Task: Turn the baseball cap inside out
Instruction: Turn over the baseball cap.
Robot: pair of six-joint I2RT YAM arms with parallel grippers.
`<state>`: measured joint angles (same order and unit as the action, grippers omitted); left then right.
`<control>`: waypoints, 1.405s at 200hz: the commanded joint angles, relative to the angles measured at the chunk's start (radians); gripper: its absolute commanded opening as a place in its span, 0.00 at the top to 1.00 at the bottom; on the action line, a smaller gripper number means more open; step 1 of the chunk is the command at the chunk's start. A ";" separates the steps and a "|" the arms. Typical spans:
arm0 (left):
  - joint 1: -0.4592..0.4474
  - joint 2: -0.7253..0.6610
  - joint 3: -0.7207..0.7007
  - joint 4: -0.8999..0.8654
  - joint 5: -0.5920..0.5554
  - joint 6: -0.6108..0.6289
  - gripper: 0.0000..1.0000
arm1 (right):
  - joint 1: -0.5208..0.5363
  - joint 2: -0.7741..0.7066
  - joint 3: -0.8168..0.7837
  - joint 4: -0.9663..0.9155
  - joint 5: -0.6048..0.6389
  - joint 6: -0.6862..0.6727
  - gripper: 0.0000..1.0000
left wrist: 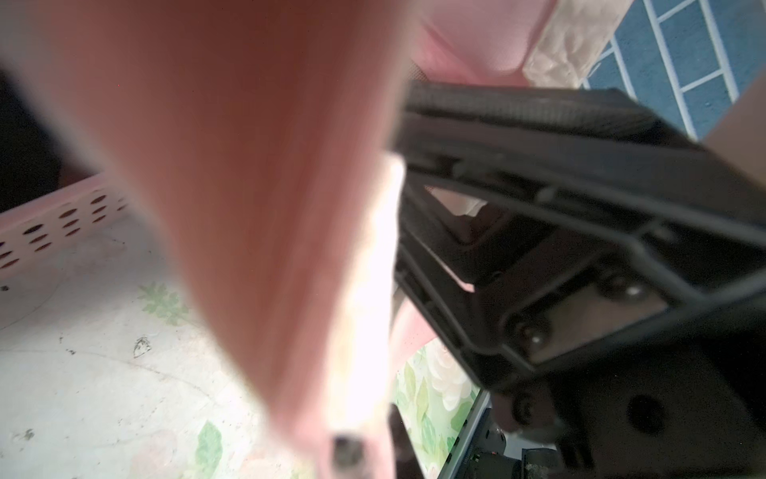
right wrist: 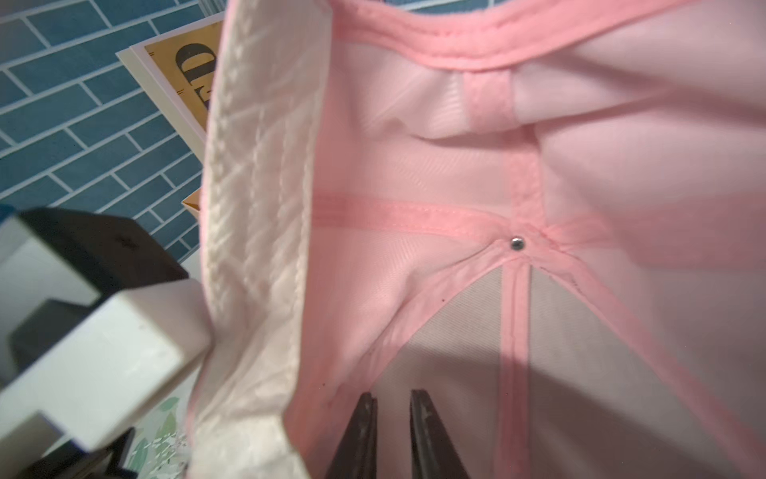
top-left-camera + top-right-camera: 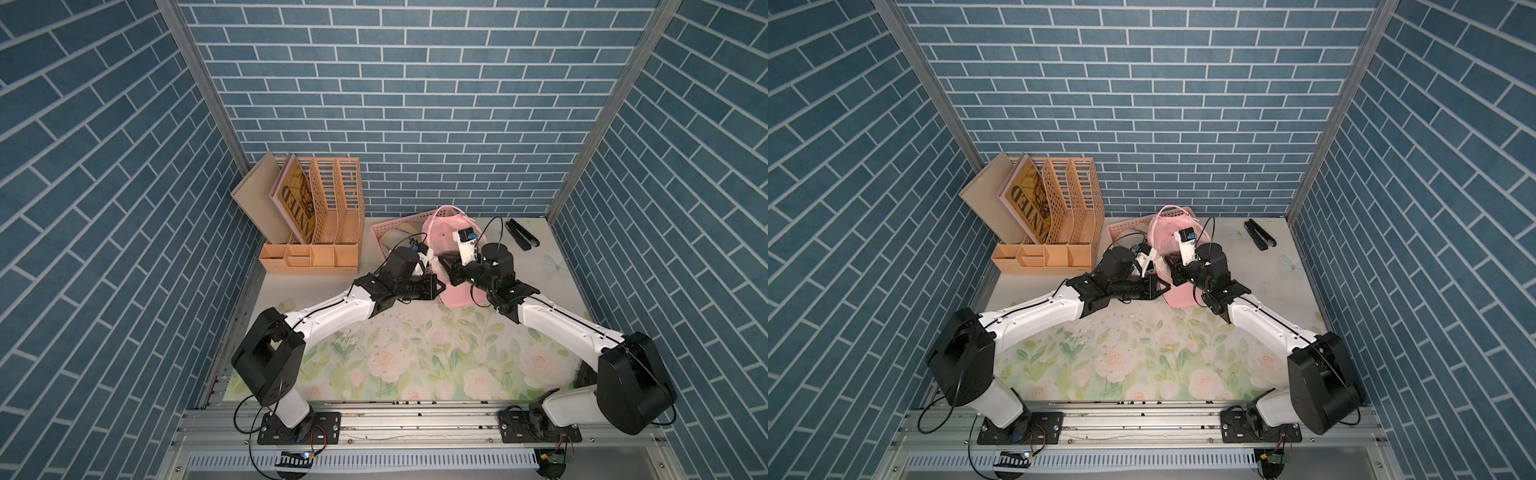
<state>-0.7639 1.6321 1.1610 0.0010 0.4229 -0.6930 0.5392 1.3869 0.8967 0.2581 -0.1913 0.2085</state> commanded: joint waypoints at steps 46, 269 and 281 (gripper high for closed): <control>-0.018 -0.058 -0.034 0.056 -0.037 -0.028 1.00 | -0.073 -0.013 0.064 0.019 0.252 0.044 0.92; -0.056 -0.076 -0.001 0.012 -0.208 0.002 1.00 | -0.032 0.187 0.178 0.107 0.049 0.215 0.77; -0.048 -0.084 0.002 0.012 -0.217 0.009 1.00 | -0.031 0.158 0.149 0.098 0.088 0.212 0.76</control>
<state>-0.8303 1.6054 1.1320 -0.0387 0.2214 -0.7071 0.4961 1.6169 1.0962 0.4133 -0.1196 0.4057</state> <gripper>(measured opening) 0.087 0.232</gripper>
